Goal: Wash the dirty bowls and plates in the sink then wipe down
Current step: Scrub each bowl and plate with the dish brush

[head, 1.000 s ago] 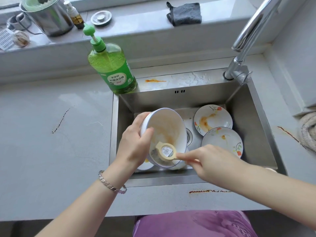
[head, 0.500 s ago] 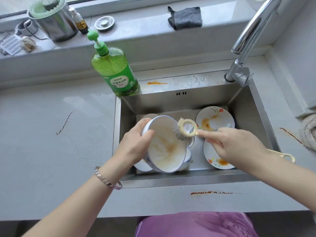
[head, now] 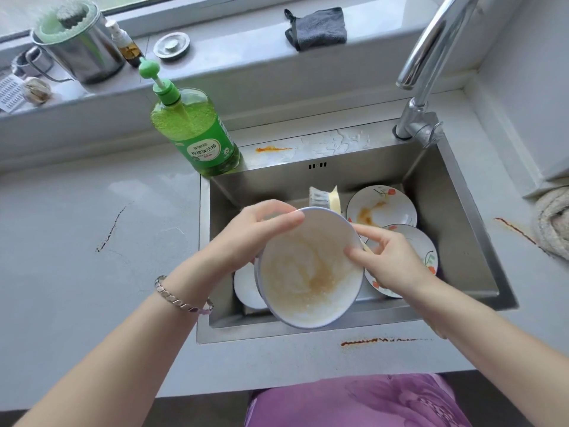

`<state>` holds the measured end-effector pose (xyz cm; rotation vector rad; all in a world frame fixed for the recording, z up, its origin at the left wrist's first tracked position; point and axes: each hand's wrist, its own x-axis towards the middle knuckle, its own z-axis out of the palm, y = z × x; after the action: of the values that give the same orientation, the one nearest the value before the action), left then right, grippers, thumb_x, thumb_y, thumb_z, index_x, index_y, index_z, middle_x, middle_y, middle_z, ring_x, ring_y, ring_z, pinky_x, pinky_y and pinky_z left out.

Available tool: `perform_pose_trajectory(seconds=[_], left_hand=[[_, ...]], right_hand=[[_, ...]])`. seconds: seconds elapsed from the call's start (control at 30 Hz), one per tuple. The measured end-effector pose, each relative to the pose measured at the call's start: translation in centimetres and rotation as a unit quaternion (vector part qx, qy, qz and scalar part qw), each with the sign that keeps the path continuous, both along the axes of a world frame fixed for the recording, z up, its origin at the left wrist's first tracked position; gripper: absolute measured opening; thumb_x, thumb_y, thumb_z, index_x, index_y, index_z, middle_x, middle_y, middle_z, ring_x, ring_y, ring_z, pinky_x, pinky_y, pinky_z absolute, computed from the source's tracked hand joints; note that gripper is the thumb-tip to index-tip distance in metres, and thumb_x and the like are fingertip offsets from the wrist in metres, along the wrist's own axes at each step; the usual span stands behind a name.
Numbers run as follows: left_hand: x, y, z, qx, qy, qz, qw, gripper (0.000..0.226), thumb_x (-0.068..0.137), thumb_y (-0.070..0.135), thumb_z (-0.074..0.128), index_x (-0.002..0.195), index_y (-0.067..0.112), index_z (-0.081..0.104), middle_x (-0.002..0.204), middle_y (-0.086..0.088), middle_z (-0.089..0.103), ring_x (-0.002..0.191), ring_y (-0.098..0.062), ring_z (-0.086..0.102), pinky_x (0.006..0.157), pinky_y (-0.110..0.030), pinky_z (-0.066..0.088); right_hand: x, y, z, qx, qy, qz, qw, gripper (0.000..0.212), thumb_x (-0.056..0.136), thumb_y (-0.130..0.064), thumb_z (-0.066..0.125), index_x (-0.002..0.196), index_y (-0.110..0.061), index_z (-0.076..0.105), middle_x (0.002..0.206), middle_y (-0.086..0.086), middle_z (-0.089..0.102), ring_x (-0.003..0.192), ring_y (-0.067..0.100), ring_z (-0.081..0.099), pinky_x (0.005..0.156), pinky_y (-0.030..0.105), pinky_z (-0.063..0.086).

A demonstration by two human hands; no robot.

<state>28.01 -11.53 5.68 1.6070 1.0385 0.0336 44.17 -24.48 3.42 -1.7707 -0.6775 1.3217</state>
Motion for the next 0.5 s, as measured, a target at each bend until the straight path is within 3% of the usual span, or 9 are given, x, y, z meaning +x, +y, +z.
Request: perform_pose_trajectory(seconds=[0.03,0.1,0.2,0.27,0.33,0.43,0.5], left_hand=[[0.0,0.1,-0.1,0.004,-0.007,0.033,0.999,0.041,0.065,0.058,0.057,0.097,0.034,0.066,0.096,0.009,0.068,0.087,-0.01,0.065,0.058,-0.018,0.051],[-0.4,-0.2,-0.6,-0.007,-0.039,0.102,0.994,0.045,0.066,0.056,0.055,0.105,0.035,0.061,0.099,0.012,0.065,0.092,-0.008,0.063,0.056,-0.014,0.048],[-0.7,-2.7,-2.1,-0.009,-0.129,0.17,0.977,0.058,0.061,0.051,0.064,0.114,0.036,0.049,0.099,0.013,0.066,0.092,0.0,0.064,0.071,-0.019,0.05],[-0.2,-5.2,-3.5,0.005,-0.172,0.21,0.963,0.067,0.068,0.034,0.068,0.128,0.033,0.038,0.118,0.01,0.059,0.105,0.0,0.059,0.085,-0.018,0.051],[0.7,-6.8,-4.5,0.032,-0.188,0.279,0.941,0.077,0.074,0.03,0.065,0.14,0.028,0.027,0.132,0.005,0.049,0.116,-0.002,0.053,0.095,-0.018,0.046],[1.3,-6.7,-4.3,0.091,-0.222,0.395,0.887,0.052,0.088,0.021,0.055,0.136,0.022,0.034,0.122,0.008,0.053,0.102,0.011,0.056,0.085,-0.009,0.045],[0.6,-5.7,-4.3,0.114,-0.219,0.416,0.875,0.035,0.094,0.017,0.047,0.127,0.027,0.04,0.116,0.012,0.053,0.097,0.014,0.055,0.081,-0.007,0.045]], right_hand=[[-0.1,0.0,0.0,0.0,0.001,-0.022,1.0,0.042,0.09,0.002,0.053,0.128,-0.016,0.052,0.027,-0.015,0.039,0.029,-0.003,0.042,0.036,0.004,0.031],[-0.2,0.0,-0.4,-0.01,0.029,-0.079,0.996,0.043,0.09,0.002,0.053,0.13,-0.014,0.051,0.028,-0.015,0.04,0.028,-0.003,0.042,0.035,0.005,0.031],[-0.6,0.5,-1.3,-0.014,0.07,-0.165,0.984,0.047,0.09,0.001,0.052,0.133,-0.017,0.048,0.034,-0.018,0.043,0.026,-0.001,0.04,0.032,0.006,0.028],[-1.1,1.1,-1.6,-0.006,0.091,-0.197,0.976,0.046,0.089,0.0,0.052,0.129,-0.023,0.05,0.043,-0.02,0.046,0.027,-0.001,0.039,0.033,0.007,0.025],[-1.9,1.6,-1.8,0.005,0.108,-0.195,0.975,0.039,0.089,-0.001,0.052,0.12,-0.024,0.057,0.043,-0.017,0.045,0.028,0.001,0.037,0.033,0.014,0.019],[-2.4,1.9,-1.3,0.024,0.116,-0.151,0.981,0.03,0.093,-0.014,0.054,0.122,-0.019,0.058,0.064,-0.001,0.053,0.029,0.002,0.039,0.033,0.014,0.021],[-1.5,1.5,-1.1,0.04,0.005,-0.138,0.99,0.032,0.097,-0.024,0.046,0.128,-0.024,0.053,0.073,0.005,0.061,0.038,0.001,0.047,0.038,0.008,0.03]])
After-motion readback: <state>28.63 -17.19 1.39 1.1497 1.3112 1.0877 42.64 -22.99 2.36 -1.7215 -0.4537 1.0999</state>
